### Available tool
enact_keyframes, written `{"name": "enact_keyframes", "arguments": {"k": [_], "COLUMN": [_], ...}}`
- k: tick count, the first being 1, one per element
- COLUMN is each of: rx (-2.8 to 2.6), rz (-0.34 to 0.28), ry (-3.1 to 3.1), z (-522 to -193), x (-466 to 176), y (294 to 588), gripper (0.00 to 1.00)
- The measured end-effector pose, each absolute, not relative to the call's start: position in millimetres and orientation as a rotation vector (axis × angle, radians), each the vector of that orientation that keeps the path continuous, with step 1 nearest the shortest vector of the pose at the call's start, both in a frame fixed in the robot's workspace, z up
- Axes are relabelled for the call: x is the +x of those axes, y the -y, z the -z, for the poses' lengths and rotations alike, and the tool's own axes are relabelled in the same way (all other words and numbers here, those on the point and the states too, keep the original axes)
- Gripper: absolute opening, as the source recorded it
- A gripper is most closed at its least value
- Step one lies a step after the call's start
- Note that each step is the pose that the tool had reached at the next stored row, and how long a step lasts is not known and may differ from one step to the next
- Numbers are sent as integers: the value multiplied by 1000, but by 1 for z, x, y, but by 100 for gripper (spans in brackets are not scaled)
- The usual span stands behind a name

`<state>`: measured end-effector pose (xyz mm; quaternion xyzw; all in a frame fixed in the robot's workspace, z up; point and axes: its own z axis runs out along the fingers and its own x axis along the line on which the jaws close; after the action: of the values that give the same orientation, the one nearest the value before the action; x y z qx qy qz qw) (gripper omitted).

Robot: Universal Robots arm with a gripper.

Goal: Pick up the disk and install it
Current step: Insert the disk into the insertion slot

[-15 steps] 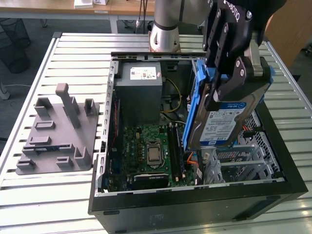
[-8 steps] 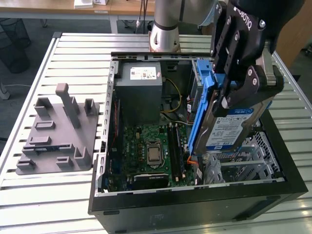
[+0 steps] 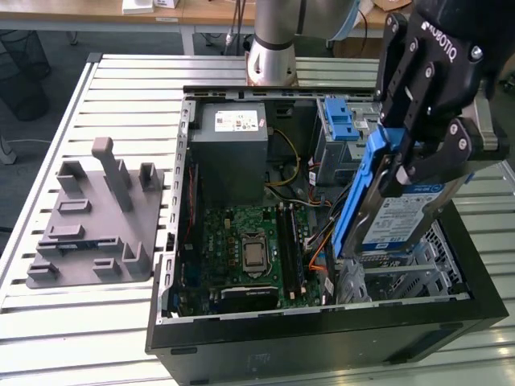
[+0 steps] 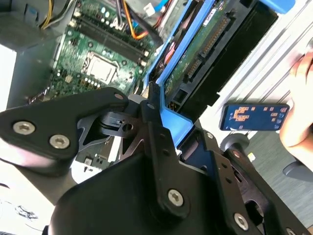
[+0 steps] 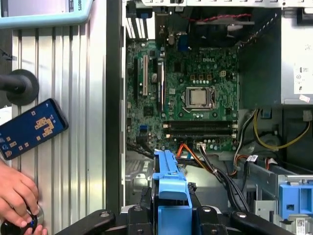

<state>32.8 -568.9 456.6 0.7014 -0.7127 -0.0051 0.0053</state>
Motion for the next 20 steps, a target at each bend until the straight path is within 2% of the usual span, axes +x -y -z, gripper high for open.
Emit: {"name": "enact_keyframes", "arguments": {"k": [20], "rx": [2196], "rz": [16], "ry": [2231], "z": [-445], "x": [71], "y": [568], "gripper": [36]}}
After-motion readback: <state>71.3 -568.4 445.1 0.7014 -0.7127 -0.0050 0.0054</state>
